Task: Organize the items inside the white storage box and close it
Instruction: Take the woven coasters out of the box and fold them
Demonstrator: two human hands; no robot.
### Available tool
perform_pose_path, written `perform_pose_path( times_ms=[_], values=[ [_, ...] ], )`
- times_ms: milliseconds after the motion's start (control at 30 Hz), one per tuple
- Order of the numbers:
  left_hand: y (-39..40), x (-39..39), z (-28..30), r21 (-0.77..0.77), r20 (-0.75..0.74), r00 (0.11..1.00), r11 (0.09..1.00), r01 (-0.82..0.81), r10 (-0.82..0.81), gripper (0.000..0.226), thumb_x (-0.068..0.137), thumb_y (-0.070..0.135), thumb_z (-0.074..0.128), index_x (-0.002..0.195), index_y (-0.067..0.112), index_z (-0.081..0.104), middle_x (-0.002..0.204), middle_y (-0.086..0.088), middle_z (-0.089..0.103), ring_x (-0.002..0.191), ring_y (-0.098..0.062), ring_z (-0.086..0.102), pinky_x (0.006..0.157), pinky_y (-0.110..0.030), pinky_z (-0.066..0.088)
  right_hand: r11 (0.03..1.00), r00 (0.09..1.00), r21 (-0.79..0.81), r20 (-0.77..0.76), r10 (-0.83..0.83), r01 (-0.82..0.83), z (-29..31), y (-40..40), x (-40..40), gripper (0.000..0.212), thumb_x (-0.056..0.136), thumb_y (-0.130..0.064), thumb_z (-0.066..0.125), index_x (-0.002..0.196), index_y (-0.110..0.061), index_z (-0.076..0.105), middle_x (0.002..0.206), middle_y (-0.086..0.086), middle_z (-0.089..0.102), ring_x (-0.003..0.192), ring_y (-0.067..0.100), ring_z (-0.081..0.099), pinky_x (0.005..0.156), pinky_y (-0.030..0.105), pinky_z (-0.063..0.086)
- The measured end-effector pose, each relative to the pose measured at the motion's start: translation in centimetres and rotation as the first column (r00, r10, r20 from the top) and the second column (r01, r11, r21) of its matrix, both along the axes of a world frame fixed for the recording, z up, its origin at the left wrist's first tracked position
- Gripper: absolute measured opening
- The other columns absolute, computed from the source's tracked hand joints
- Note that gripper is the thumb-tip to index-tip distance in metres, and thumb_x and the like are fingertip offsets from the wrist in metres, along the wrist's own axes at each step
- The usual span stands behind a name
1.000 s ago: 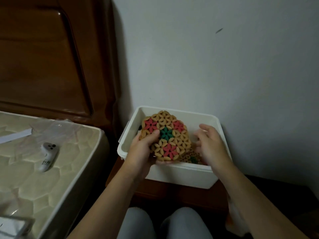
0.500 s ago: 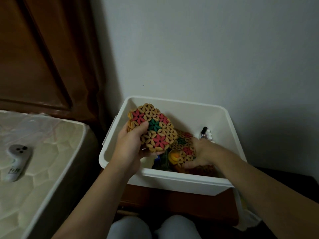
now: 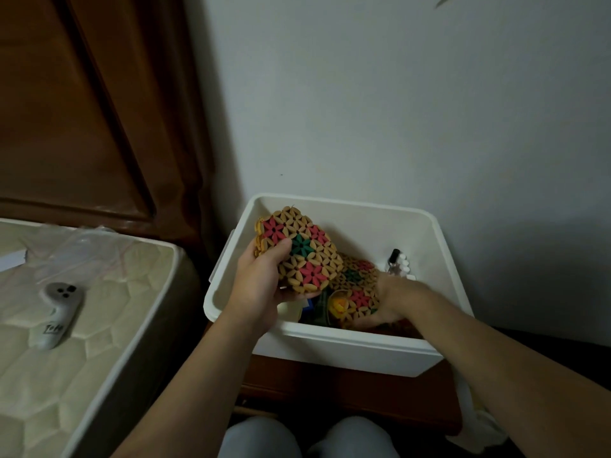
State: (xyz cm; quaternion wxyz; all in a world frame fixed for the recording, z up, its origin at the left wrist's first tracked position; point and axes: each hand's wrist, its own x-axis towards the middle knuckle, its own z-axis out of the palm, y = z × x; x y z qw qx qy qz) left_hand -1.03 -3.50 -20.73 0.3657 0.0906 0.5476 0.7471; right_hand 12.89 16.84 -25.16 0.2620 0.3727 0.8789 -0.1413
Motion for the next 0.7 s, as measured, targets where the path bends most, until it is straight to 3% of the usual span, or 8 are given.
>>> perform_pose_path(
  times_ms=[67, 200, 300, 433, 500, 533, 633, 700],
  values=[
    [0.0, 0.0, -0.1, 0.009, 0.001, 1.000, 1.000, 0.005, -0.005, 0.025, 0.103, 0.022, 0.063, 0.127, 0.027, 0.066, 0.106, -0.006, 0.081, 0.091, -0.032, 0.079, 0.068, -0.056, 0.063, 0.999, 0.999, 0.047, 0.044, -0.024, 0.022, 0.4, -0.2, 0.0, 0.116, 0.055, -0.083, 0.083, 0.143, -0.018, 0.045, 0.136, 0.005, 0.061, 0.125, 0.029, 0.059, 0.106, 0.043, 0.050],
    [-0.1, 0.0, -0.2, 0.018, 0.010, 1.000, 1.000, 0.011, -0.011, 0.025, 0.102, 0.022, 0.064, 0.126, 0.028, 0.066, 0.104, -0.004, 0.081, 0.088, -0.030, 0.079, 0.068, -0.055, 0.063, 0.992, 0.998, 0.112, -0.027, -0.060, 0.062, 1.5, 0.3, 0.2, 0.067, 0.070, -0.071, 0.083, 0.106, -0.021, 0.059, 0.113, 0.001, 0.066, 0.105, 0.025, 0.065, 0.093, 0.039, 0.056],
    [0.0, -0.2, -0.3, 0.023, 0.030, 1.000, 1.000, -0.002, 0.002, 0.026, 0.101, 0.022, 0.065, 0.127, 0.028, 0.065, 0.104, -0.004, 0.081, 0.088, -0.030, 0.079, 0.068, -0.055, 0.063, 0.997, 0.986, -0.010, -0.152, -0.072, 0.071, 2.9, 1.4, 0.7, 0.058, 0.077, -0.059, 0.085, 0.112, -0.014, 0.074, 0.110, 0.004, 0.073, 0.104, 0.026, 0.069, 0.095, 0.040, 0.057],
    [0.1, -0.2, -0.4, 0.028, 0.047, 0.999, 0.999, -0.016, 0.014, 0.028, 0.102, 0.023, 0.065, 0.129, 0.027, 0.063, 0.103, -0.004, 0.081, 0.088, -0.030, 0.079, 0.068, -0.055, 0.063, 0.966, 0.917, -0.255, -0.375, -0.137, 0.041, 6.8, 2.4, 2.8, 0.038, 0.073, -0.053, 0.090, 0.084, -0.018, 0.084, 0.085, -0.001, 0.080, 0.086, 0.014, 0.075, 0.077, 0.031, 0.061],
    [0.0, -0.2, -0.3, 0.034, 0.045, 0.999, 0.999, -0.020, 0.018, 0.028, 0.102, 0.023, 0.064, 0.130, 0.027, 0.063, 0.102, -0.003, 0.081, 0.087, -0.029, 0.079, 0.067, -0.054, 0.063, 0.946, 0.872, -0.324, -0.467, -0.143, -0.018, 9.0, 2.7, 3.8, 0.041, 0.070, -0.055, 0.088, 0.078, -0.015, 0.081, 0.079, -0.004, 0.079, 0.076, 0.006, 0.074, 0.068, 0.020, 0.056],
    [0.0, -0.1, -0.3, 0.035, 0.041, 0.999, 0.999, -0.020, 0.019, 0.029, 0.102, 0.024, 0.064, 0.131, 0.027, 0.063, 0.102, -0.004, 0.081, 0.086, -0.029, 0.080, 0.067, -0.054, 0.063, 0.939, 0.850, -0.341, -0.509, -0.138, -0.051, 9.9, 2.9, 4.1, 0.045, 0.071, -0.056, 0.086, 0.081, -0.012, 0.080, 0.082, 0.000, 0.080, 0.079, 0.007, 0.074, 0.071, 0.020, 0.056],
    [-0.1, 0.0, 0.0, 0.038, 0.034, 0.999, 0.999, -0.010, 0.008, 0.029, 0.103, 0.024, 0.063, 0.131, 0.027, 0.063, 0.105, -0.006, 0.080, 0.088, -0.031, 0.079, 0.068, -0.056, 0.063, 0.866, 0.765, -0.484, -0.602, -0.228, -0.124, 12.1, 3.0, 4.7, 0.050, 0.074, -0.053, 0.088, 0.096, -0.008, 0.082, 0.100, 0.010, 0.082, 0.097, 0.022, 0.079, 0.083, 0.029, 0.063],
    [-0.3, 0.1, 0.2, 0.044, 0.029, 0.999, 0.998, 0.038, -0.039, 0.030, 0.102, 0.024, 0.064, 0.132, 0.027, 0.063, 0.110, -0.008, 0.080, 0.094, -0.034, 0.079, 0.071, -0.060, 0.063, 0.778, 0.689, -0.609, -0.631, -0.357, -0.155, 12.5, 2.6, 4.4, 0.064, 0.064, -0.059, 0.094, 0.100, -0.007, 0.081, 0.106, 0.017, 0.080, 0.102, 0.031, 0.078, 0.088, 0.036, 0.062]
  ],
)
